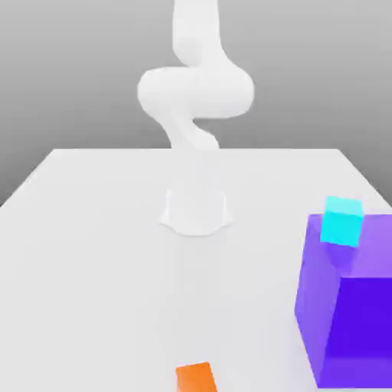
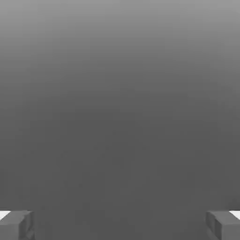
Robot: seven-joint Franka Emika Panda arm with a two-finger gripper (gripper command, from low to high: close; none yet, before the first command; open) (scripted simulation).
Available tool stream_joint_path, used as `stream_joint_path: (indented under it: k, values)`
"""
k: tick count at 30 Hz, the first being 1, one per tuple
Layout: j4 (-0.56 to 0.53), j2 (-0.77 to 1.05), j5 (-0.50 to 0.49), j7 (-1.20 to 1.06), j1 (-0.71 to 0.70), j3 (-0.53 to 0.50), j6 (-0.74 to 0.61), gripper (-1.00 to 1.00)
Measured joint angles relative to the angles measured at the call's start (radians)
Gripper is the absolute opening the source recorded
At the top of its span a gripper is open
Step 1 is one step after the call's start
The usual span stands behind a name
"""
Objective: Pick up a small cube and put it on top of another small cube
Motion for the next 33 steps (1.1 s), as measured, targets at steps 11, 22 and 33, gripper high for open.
stream_joint_path:
  k: [11, 22, 33]
  values:
    - [0.017, 0.256, -0.187, 0.377, -0.070, 0.415, -0.042, 0.00]
    - [-0.027, 0.557, -0.513, 0.919, -0.123, 0.851, -0.027, 0.00]
    - [-0.107, 0.908, -0.801, 1.406, 0.037, 0.954, -0.023, 0.00]
